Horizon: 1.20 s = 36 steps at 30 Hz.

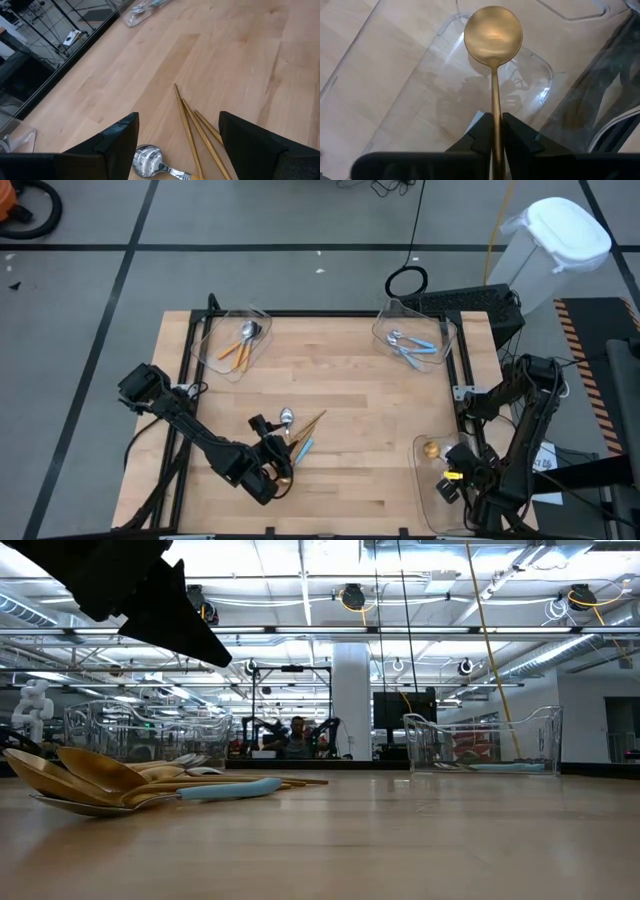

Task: Sort silverware by color (type)
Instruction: Put the gold spoon into the bottom transparent bin

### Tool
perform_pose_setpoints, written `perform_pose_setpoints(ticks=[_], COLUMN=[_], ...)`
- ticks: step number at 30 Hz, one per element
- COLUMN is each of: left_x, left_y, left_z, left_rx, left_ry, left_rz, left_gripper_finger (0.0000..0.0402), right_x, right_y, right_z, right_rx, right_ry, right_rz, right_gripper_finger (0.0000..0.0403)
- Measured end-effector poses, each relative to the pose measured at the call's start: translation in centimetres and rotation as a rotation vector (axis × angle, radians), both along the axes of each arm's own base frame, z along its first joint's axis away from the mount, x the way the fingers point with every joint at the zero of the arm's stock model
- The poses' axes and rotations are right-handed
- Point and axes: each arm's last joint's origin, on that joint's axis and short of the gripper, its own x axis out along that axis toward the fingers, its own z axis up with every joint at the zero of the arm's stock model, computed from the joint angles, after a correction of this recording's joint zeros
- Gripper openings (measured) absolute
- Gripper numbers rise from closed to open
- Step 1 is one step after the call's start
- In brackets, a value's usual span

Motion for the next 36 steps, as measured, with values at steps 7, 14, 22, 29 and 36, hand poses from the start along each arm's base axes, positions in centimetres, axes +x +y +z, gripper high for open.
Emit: perform_pose_setpoints(ticks=[7, 14, 22, 29, 36], left_x=[0.0, 0.0, 0.4, 0.5, 1.2], left_y=[0.0, 0.0, -0.3, -0.3, 0.6], left_z=[0.0, 0.0, 0.2, 0.2, -0.1], left_rx=[0.0, -0.004, -0.02, -0.046, -0.153], left_ry=[0.0, -0.004, -0.032, -0.039, 0.003], left_rz=[0.0, 0.0, -0.016, -0.013, 0.008], left_gripper_finger=[0.0271, 0.0271, 0.0271, 0.0271, 0.0271], right_x=[0.1, 0.3, 2.0, 3.6, 5.3], right_y=[0.2, 0.7, 1.8, 3.3, 6.0], right_z=[-0.3, -0.3, 0.2, 1.1, -0.1], right_rx=[0.001, 0.035, -0.064, -0.315, -0.565], right_ry=[-0.002, -0.033, -0.477, -0.793, -0.828], right_rz=[-0.001, 0.061, 0.299, 0.556, 0.767], right_gripper_finger=[0.0098, 0.0126, 0.0127, 0.0128, 0.0128])
